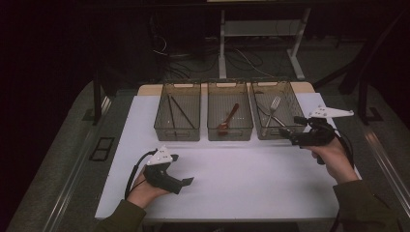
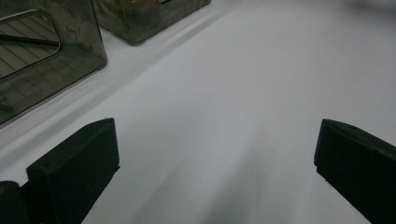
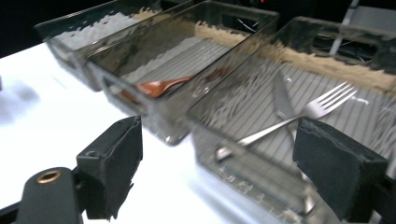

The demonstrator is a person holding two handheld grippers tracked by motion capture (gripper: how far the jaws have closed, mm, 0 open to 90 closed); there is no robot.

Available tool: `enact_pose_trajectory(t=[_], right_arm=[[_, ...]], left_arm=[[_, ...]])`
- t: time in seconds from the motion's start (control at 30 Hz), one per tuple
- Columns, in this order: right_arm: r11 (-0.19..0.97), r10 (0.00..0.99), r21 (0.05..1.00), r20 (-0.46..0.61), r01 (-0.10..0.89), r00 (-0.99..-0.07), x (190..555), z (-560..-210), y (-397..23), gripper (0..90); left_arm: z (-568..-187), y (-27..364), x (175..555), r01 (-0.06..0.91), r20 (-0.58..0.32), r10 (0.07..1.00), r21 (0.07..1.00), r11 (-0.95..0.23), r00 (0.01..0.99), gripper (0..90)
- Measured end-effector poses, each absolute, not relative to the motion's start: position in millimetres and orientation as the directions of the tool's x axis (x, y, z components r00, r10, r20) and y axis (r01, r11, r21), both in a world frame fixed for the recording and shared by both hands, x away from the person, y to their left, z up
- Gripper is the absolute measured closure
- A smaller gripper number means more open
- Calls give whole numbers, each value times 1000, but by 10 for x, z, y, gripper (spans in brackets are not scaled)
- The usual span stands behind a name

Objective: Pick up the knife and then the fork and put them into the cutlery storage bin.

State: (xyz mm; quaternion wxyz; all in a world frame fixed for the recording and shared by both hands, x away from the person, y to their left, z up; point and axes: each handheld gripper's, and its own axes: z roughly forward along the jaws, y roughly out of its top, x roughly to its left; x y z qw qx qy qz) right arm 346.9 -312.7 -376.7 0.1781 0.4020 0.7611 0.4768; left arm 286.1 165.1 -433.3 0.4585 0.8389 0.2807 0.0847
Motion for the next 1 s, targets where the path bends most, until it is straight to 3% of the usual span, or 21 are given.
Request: enact_pose_trajectory(t=[0.57, 1.0], right_arm=[[227, 734, 875, 135, 427, -666, 2870, -4203, -2982, 127], [255, 723, 845, 155, 469, -673, 2678, -4427, -3018, 127]], left_arm=[[-4332, 1670, 2845, 377, -103, 532, 817, -437, 840, 0], [-4321, 1687, 2841, 359, -92, 528, 828, -430, 844, 0]])
